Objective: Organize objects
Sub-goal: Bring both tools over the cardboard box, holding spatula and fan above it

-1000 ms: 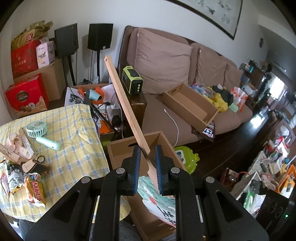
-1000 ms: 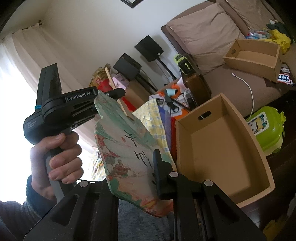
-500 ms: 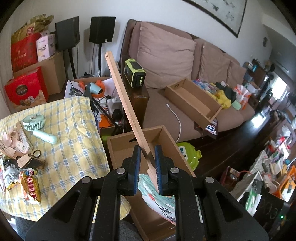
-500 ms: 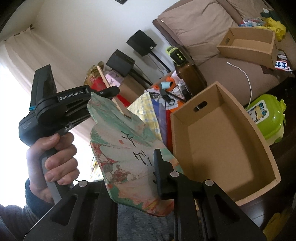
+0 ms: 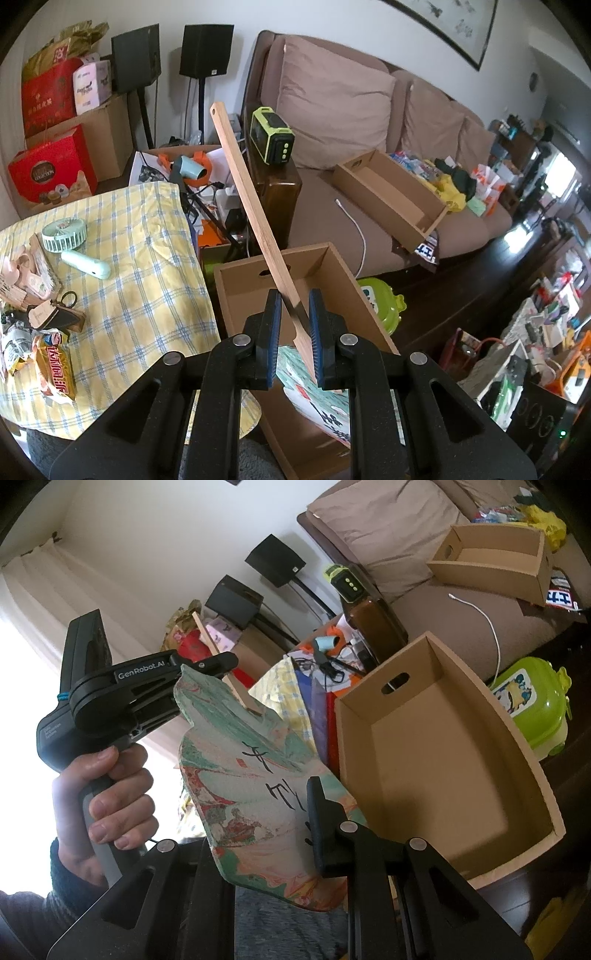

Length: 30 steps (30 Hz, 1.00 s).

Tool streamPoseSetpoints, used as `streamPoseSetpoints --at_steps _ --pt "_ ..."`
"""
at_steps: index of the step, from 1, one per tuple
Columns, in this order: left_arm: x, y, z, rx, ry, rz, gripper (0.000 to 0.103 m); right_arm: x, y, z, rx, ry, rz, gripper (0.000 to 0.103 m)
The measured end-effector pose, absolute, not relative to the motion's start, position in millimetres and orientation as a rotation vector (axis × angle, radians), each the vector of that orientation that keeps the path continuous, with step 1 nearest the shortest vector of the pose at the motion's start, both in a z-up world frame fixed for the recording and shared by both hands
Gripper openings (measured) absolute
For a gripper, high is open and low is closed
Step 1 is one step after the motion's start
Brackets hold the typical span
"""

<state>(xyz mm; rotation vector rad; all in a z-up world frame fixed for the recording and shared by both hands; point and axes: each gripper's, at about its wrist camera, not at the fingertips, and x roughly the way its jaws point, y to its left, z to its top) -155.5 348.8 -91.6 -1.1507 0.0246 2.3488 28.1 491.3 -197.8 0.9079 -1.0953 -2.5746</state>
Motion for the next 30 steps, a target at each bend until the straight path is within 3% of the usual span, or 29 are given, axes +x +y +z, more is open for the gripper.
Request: streamPoseSetpoints --at_steps 30 --pt "-169 358 -130 -1.253 0.076 2.329 0.014 14 493 -228 1.029 -1.152 -2.527 0.016"
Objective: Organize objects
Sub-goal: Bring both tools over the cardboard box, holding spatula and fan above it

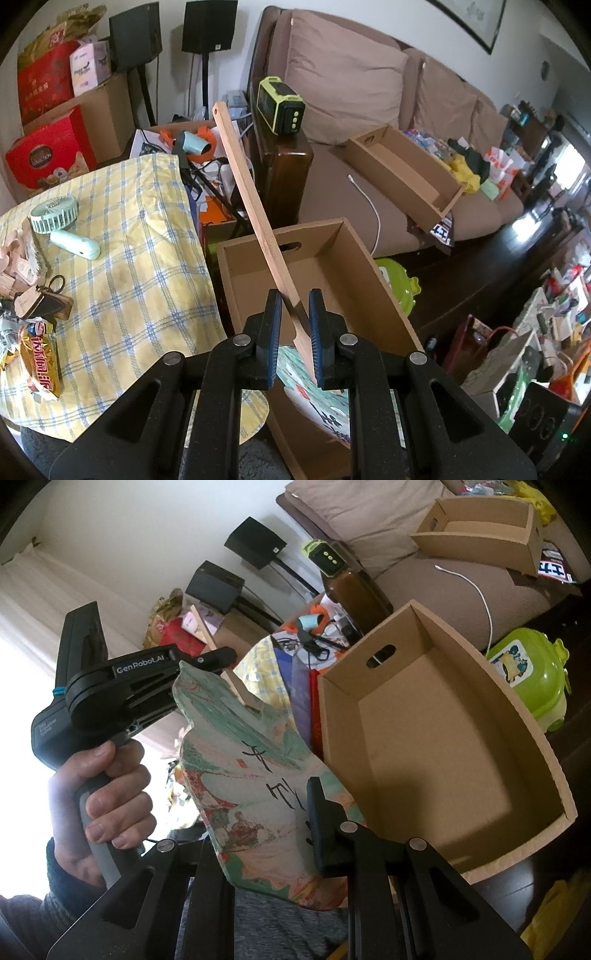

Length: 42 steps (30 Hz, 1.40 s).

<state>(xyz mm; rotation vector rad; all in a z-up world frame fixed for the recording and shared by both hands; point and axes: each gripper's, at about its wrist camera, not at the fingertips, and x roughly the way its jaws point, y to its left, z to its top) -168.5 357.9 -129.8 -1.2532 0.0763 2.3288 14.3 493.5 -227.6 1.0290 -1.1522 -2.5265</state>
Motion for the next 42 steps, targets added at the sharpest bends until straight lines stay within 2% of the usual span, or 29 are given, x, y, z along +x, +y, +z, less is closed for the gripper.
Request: streamPoseSetpoints --at_steps 42 --pt "-178 360 -160 -1.333 0.110 2.318 0.014 8 492 -243 1.119 -1.168 -2.496 0.016"
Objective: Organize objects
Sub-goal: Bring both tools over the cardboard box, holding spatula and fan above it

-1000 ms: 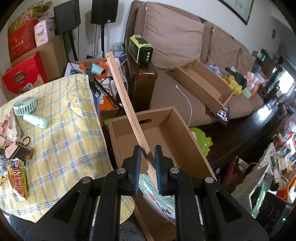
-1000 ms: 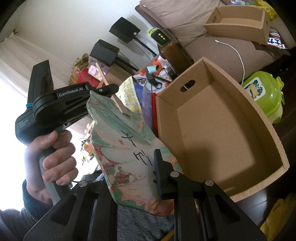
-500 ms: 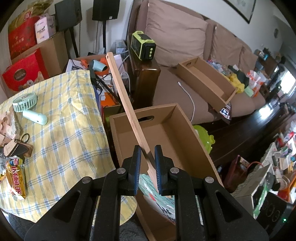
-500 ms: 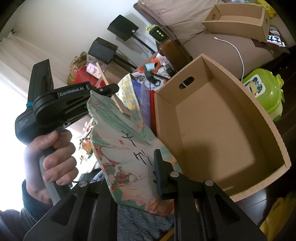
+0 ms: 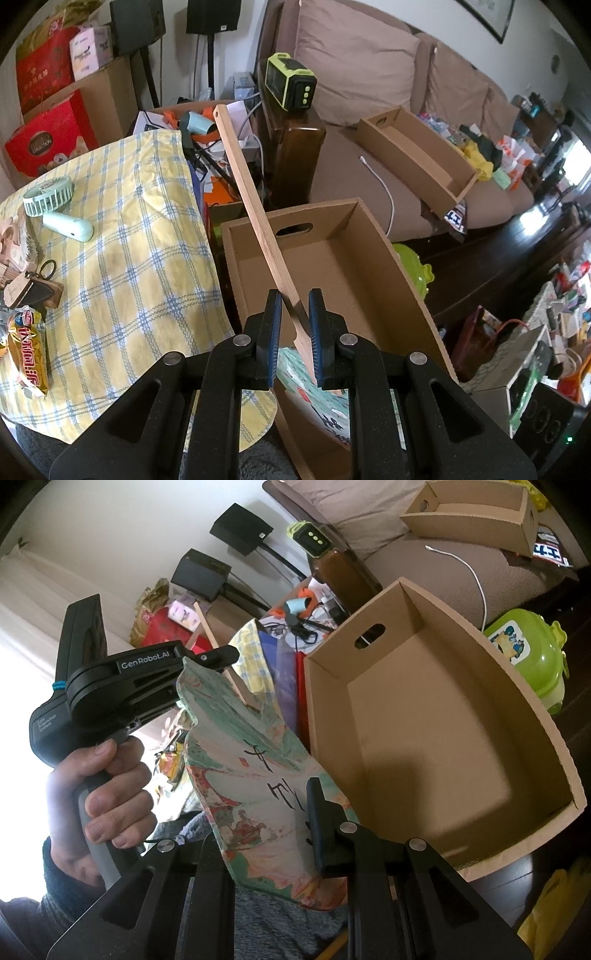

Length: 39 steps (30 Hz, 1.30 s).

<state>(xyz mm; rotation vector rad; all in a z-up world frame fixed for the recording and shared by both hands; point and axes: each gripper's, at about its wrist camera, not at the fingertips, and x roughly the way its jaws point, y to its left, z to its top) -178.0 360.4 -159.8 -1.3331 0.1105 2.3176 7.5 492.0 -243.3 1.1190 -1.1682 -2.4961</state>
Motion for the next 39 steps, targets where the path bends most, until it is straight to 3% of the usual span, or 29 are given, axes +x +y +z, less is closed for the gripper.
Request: streamPoseSetpoints --at_steps 39 --pt "-184 370 -189 -1.401 0.153 2.297 0.014 5 495 -264 1.180 -1.231 -2.451 0.016"
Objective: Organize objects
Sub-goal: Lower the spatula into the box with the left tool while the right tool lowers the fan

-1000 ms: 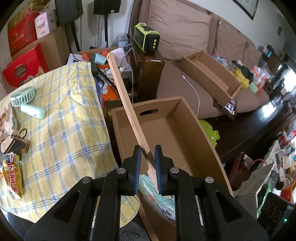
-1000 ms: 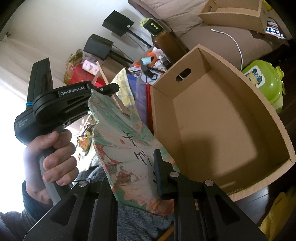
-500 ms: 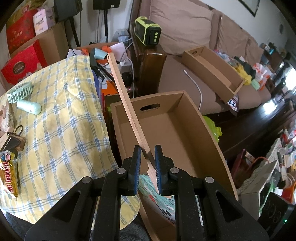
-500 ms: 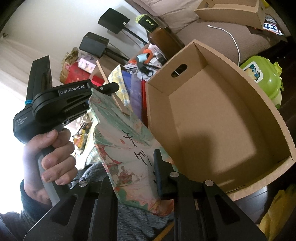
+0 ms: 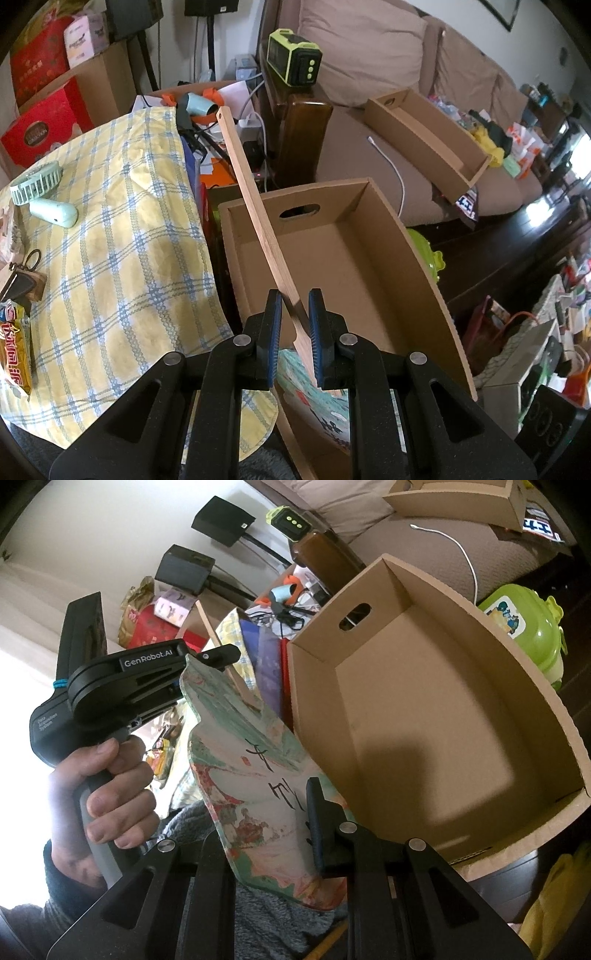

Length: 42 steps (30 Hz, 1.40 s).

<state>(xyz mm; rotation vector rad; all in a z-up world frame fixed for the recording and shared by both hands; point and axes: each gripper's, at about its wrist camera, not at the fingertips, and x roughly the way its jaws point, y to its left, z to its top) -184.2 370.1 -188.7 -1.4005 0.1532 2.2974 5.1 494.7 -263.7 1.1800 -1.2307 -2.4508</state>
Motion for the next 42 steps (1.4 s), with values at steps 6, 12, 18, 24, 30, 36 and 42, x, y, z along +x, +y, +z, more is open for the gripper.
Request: streamPoseSetpoints --at_steps 6,12,18,24,30,36,42 --pt "-186 376 -194 -1.409 0.181 2.293 0.014 6 497 -266 1.177 -1.251 -2.443 0.015" --pt "-188 381 -202 -1.420 0.207 2.295 0.014 8 502 -274 1.161 -1.315 -2.407 0.015" --pt "-190 384 -208 -1.424 0.226 2.303 0.014 8 504 -276 1.169 -1.333 -2.404 0.015" --pt "-195 387 -216 -1.445 0.238 2.302 0.014 10 505 -278 1.191 -1.336 -2.409 0.015" --pt "-196 392 -219 -1.446 0.255 2.301 0.014 11 508 -279 1.196 -1.346 -2.409 0.015" --pt "-199 397 -225 -1.466 0.259 2.294 0.014 12 511 -282 1.204 -1.357 -2.412 0.015" --pt "-204 399 -235 -1.489 0.260 2.294 0.014 11 514 -286 1.225 -1.365 -2.410 0.015"
